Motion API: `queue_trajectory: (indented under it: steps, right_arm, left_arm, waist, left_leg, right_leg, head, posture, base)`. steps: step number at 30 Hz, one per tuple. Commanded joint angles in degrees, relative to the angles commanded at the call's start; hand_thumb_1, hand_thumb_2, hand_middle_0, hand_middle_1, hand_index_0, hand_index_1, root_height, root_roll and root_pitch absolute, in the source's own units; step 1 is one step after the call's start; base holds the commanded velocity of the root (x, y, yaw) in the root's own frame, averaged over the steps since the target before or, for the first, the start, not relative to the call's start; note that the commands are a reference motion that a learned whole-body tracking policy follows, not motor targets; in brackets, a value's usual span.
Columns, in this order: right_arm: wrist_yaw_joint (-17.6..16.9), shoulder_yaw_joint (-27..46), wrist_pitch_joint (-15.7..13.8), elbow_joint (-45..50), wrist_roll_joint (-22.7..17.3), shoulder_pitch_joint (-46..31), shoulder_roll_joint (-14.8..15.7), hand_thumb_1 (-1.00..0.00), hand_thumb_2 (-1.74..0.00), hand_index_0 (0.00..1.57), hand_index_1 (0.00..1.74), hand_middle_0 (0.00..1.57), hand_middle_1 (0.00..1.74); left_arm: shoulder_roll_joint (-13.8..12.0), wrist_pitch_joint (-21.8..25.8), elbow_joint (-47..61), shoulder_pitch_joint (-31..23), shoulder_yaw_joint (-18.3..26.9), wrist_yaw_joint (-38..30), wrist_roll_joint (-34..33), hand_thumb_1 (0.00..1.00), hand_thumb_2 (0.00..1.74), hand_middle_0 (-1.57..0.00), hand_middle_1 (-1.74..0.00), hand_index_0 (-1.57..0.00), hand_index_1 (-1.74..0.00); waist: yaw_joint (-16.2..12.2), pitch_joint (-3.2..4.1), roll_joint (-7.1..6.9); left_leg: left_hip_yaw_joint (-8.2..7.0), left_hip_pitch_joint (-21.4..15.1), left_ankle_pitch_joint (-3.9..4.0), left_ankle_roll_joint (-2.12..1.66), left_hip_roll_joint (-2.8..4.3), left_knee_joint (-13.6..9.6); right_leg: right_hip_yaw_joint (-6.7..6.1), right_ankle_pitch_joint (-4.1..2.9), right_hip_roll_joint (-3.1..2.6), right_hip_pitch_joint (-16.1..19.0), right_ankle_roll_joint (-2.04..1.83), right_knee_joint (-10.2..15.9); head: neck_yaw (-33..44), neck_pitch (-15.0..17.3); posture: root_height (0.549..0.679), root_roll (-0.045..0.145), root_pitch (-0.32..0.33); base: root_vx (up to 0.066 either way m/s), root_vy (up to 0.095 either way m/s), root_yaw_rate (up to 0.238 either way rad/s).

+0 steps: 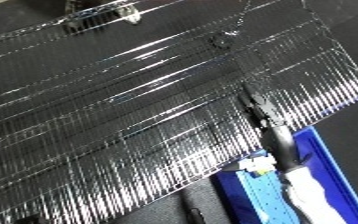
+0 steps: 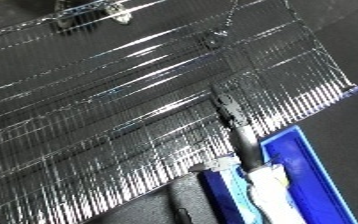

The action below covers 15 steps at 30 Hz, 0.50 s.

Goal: Pick up the object and place it into the box

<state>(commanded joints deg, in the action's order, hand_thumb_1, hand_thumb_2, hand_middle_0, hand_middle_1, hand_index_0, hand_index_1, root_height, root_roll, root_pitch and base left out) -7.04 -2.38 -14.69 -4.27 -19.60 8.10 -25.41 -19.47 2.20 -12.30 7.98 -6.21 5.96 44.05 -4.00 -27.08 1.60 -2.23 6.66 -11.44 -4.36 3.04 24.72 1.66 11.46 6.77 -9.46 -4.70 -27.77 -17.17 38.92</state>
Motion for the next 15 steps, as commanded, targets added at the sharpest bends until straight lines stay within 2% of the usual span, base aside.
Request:
queue_trajectory:
  steps: [7, 13, 15]
  right_arm:
    - [0.57, -1.45, 0.10, -0.57, -1.14, 0.34, 1.85, 0.00, 0.00, 0.00, 0.00, 0.00, 0.00]
    - [-0.59, -2.62, 0.11, -0.63, 0.75, 0.03, 2.53, 0.00, 0.00, 0.00, 0.00, 0.00, 0.00]
    - [-0.42, -2.90, 0.01, -0.53, -0.09, -0.10, 2.79, 0.00, 0.00, 0.00, 0.00, 0.00, 0.00]
  left_arm:
    - [-0.92, -1.17, 0.00, -0.03, 0.68, 0.98, -1.02, 1.00, 1.74, -1.57, -1.74, -1.57, -1.74]
    - [-1.51, -1.80, 1.00, -0.20, 0.54, 1.29, -1.47, 1.00, 1.74, -1.57, -1.74, -1.57, -1.74]
    - [-1.66, -2.12, 1.52, -0.40, 0.56, 1.30, -1.68, 1.00, 1.74, -1.57, -1.74, -1.57, -1.74]
  waist:
    - [2.04, -0.38, -1.12]
    - [2.97, -0.88, -1.78]
    - [3.15, -0.98, -1.92]
  left_leg:
    - [1.32, 1.27, 0.39, 0.12, 0.28, 1.24]
    - [1.90, 2.07, 0.56, 0.19, 0.40, 1.98]
    - [2.00, 2.20, 0.60, 0.20, 0.49, 2.15]
  right_leg:
    - [1.39, 0.29, -0.50, 0.18, -0.08, -1.13]
    - [1.88, 0.39, -0.74, -0.19, -0.26, -1.93]
    - [1.94, 0.49, -0.80, -0.25, -0.28, -2.19]
  head:
    - [5.82, 0.26]
    - [7.56, -0.08]
    - [7.97, 0.37]
  posture:
    - [0.666, 0.039, -0.083]
    - [0.665, 0.034, -0.086]
    - [0.664, 0.033, -0.087]
  base:
    - [0.030, -0.061, 0.127]
    - [0.018, -0.041, 0.065]
    - [0.023, -0.026, 0.040]
